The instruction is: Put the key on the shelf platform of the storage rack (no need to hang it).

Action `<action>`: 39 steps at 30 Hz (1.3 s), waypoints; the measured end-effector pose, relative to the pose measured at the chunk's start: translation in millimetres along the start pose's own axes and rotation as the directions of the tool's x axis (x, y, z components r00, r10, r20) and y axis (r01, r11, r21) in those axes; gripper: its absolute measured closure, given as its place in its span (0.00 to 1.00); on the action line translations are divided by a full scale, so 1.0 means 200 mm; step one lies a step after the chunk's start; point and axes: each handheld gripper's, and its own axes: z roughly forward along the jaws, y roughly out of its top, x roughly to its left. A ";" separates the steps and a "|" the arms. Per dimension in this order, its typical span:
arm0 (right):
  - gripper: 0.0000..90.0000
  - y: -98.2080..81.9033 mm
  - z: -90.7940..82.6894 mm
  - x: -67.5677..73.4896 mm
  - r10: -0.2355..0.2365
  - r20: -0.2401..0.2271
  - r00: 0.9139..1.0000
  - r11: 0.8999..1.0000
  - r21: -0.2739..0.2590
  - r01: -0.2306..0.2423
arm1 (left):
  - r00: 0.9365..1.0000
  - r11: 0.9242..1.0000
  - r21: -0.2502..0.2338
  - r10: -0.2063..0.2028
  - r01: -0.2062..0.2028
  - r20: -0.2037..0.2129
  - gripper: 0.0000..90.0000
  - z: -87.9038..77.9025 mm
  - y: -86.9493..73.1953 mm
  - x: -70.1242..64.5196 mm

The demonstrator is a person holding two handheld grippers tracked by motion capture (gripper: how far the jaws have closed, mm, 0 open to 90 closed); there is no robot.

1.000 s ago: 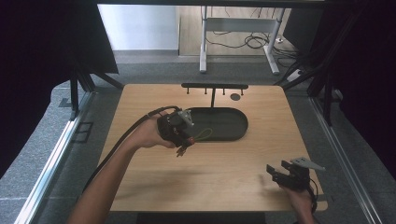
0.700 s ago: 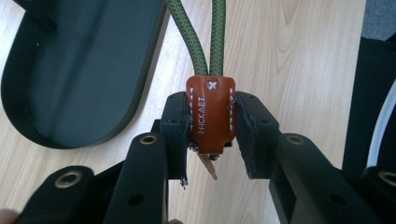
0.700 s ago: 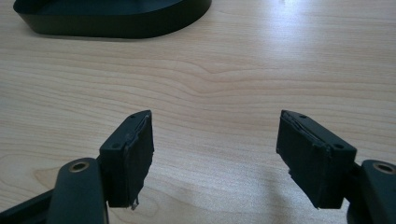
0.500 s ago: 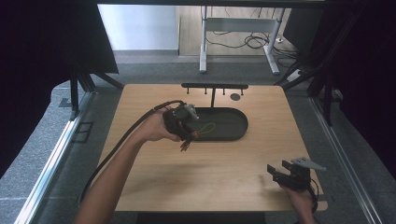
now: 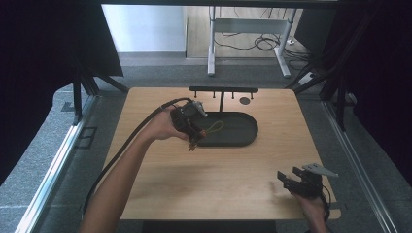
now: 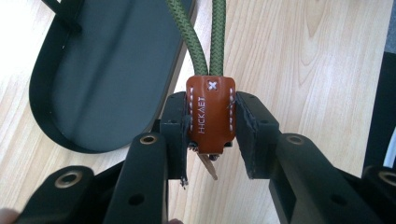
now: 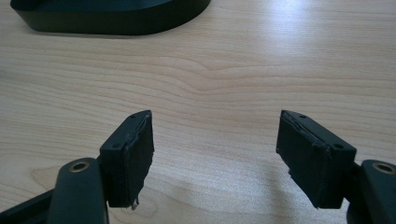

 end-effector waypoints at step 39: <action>0.31 -0.01 -0.01 -0.02 0.010 0.005 1.000 1.000 0.003 -0.010 | 1.000 1.000 0.025 0.003 -0.003 -0.011 0.74 0.03 0.15 0.14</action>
